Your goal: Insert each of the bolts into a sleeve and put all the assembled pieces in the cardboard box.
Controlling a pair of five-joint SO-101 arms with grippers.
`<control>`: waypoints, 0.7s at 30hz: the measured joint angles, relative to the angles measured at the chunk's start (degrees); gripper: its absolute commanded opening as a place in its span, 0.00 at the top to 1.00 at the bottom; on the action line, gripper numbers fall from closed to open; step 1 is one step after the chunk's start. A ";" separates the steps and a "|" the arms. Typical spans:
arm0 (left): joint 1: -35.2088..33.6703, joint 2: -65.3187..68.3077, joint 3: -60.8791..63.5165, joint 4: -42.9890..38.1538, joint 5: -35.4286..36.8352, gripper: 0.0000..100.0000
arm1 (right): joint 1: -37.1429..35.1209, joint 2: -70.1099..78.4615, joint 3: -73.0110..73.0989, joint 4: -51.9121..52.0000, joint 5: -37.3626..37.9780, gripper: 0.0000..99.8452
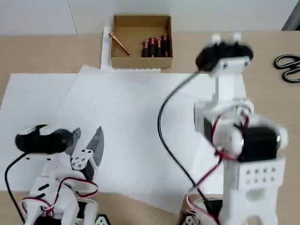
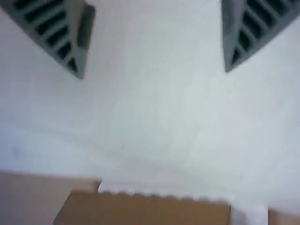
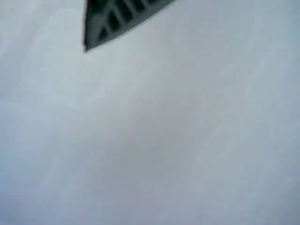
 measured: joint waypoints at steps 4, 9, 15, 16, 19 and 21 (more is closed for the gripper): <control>0.00 0.00 0.97 -2.11 0.00 0.82 | -0.09 -11.87 17.85 -8.09 0.00 0.79; 0.00 0.00 7.65 -7.65 0.00 0.82 | 0.26 -27.69 40.70 -22.95 0.00 0.79; 0.00 0.00 16.26 -14.51 0.00 0.82 | 0.18 -46.24 63.47 -36.31 0.00 0.79; 0.00 0.00 17.58 -15.56 0.00 0.82 | 0.18 -48.70 66.02 -36.92 0.00 0.79; 0.00 0.00 21.71 -18.99 0.00 0.82 | 0.09 -54.33 72.26 -37.71 0.00 0.79; 0.00 0.00 24.53 -21.19 0.00 0.82 | 0.09 -56.97 75.96 -37.80 0.00 0.79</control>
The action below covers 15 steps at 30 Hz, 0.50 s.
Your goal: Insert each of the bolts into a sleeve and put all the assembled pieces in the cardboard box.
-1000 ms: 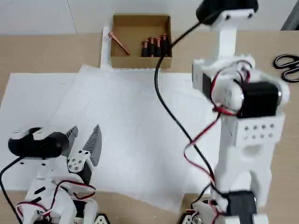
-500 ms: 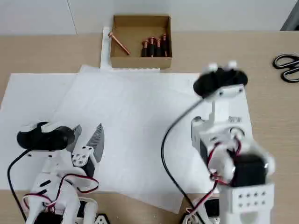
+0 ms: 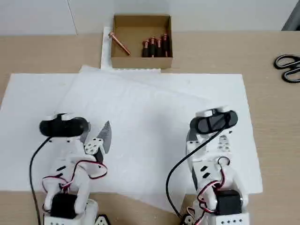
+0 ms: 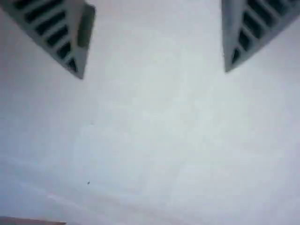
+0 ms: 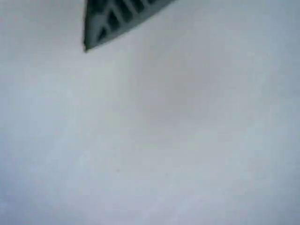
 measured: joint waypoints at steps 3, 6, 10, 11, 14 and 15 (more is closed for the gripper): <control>0.00 0.00 4.31 -2.81 0.00 0.82 | 0.00 -3.87 5.27 -0.26 0.00 0.79; 0.00 0.00 8.35 -4.31 0.00 0.82 | 0.00 -5.63 7.91 -0.44 0.00 0.79; -0.09 0.09 9.05 -3.96 0.00 0.82 | 0.00 -5.71 11.60 -2.29 0.00 0.79; -0.09 0.09 9.05 -3.60 0.00 0.82 | 0.00 -5.71 13.19 -3.16 0.00 0.79; -0.09 0.09 8.97 -3.52 0.00 0.82 | 0.18 -5.80 14.59 -3.96 0.00 0.79; -0.09 0.09 9.05 -3.52 0.00 0.82 | 0.00 -5.80 14.68 -4.04 0.00 0.79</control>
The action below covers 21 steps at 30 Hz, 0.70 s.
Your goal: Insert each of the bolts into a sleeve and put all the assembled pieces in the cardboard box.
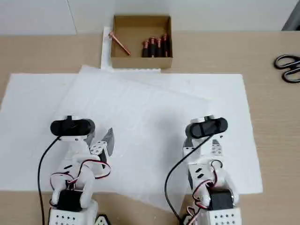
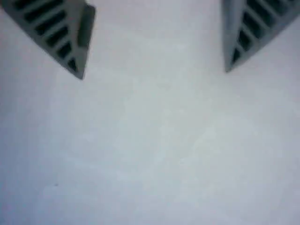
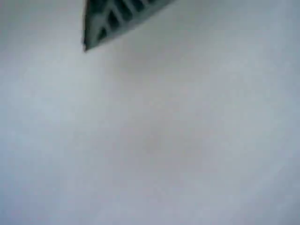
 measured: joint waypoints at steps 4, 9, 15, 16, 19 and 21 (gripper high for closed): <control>0.00 0.00 0.00 0.00 0.00 0.82 | 0.00 0.00 0.00 0.00 0.00 0.79; 0.00 0.00 0.00 0.35 0.00 0.82 | 0.00 0.00 0.00 0.53 0.00 0.79; 0.00 0.00 0.00 0.35 0.00 0.82 | 0.00 0.00 0.00 0.53 0.00 0.79; 0.00 0.00 0.00 0.35 0.00 0.82 | 0.00 0.00 0.00 0.53 0.00 0.79; 0.00 0.00 0.00 0.35 0.00 0.82 | 0.00 0.00 0.00 0.53 0.00 0.79; 0.00 0.00 0.00 0.35 0.00 0.82 | 0.00 0.00 0.00 0.53 0.00 0.79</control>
